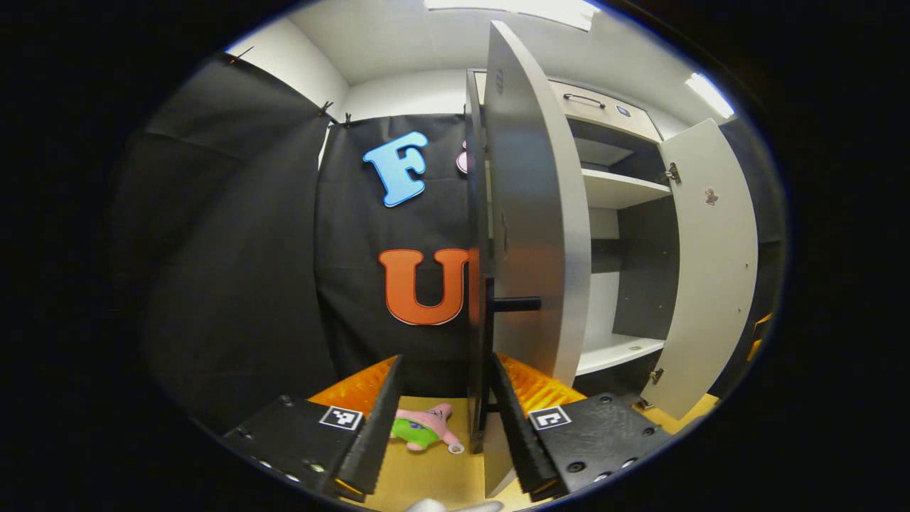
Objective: Open the right door of the double-door shoe cabinet with the right hand, and open the left door with the left hand.
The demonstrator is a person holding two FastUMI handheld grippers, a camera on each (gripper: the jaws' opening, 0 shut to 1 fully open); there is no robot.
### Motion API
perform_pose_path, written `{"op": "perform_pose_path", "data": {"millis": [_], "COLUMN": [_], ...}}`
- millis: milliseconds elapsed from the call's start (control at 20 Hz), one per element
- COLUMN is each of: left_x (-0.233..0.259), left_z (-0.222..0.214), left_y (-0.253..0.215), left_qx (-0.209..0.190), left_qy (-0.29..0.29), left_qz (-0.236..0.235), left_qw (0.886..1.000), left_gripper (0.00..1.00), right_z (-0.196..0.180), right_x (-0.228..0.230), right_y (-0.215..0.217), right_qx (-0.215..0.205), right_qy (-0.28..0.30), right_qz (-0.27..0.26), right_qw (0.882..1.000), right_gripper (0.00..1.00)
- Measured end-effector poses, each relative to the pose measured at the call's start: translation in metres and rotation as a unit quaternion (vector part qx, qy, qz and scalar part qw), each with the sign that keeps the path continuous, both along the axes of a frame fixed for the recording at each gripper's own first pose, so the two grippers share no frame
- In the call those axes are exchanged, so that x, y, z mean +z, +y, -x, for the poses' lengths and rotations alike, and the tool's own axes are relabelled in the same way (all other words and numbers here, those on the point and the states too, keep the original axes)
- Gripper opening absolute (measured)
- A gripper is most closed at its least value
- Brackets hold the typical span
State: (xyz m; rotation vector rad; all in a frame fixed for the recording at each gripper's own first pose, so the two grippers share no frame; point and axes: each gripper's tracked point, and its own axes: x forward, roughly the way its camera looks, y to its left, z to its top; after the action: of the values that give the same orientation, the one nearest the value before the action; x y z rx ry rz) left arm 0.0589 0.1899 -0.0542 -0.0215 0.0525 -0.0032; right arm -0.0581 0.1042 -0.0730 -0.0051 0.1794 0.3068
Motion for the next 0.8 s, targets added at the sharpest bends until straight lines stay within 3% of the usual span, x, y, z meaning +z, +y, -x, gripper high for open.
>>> {"op": "perform_pose_path", "data": {"millis": [50,100,200,400,650,800], "left_x": [-0.004,-0.008,-0.009,-0.005,0.038,0.063], "left_z": [0.005,0.014,0.025,0.05,0.077,0.08], "left_y": [0.002,0.006,0.013,0.025,0.019,-0.015], "left_qx": [0.004,0.01,0.026,0.063,0.095,0.08], "left_qy": [0.004,0.011,0.013,0.027,0.016,0.004], "left_qz": [-0.006,-0.011,-0.013,0.002,-0.017,-0.007], "left_qw": [1.0,1.0,0.999,0.998,0.995,0.997], "left_gripper": [0.67,0.89,0.97,0.96,0.97,0.97], "right_z": [0.0,0.0,-0.001,-0.005,-0.009,-0.009], "right_x": [0.001,0.001,0.004,0.009,0.014,0.018], "right_y": [-0.002,-0.004,-0.007,-0.015,-0.023,-0.03], "right_qx": [-0.002,-0.003,-0.01,-0.022,-0.031,-0.039], "right_qy": [-0.002,-0.002,-0.006,-0.013,-0.018,-0.022], "right_qz": [-0.001,-0.001,-0.004,-0.007,-0.01,-0.01], "right_qw": [1.0,1.0,1.0,1.0,0.999,0.999], "right_gripper": [0.92,0.92,0.92,0.92,0.92,0.92]}}
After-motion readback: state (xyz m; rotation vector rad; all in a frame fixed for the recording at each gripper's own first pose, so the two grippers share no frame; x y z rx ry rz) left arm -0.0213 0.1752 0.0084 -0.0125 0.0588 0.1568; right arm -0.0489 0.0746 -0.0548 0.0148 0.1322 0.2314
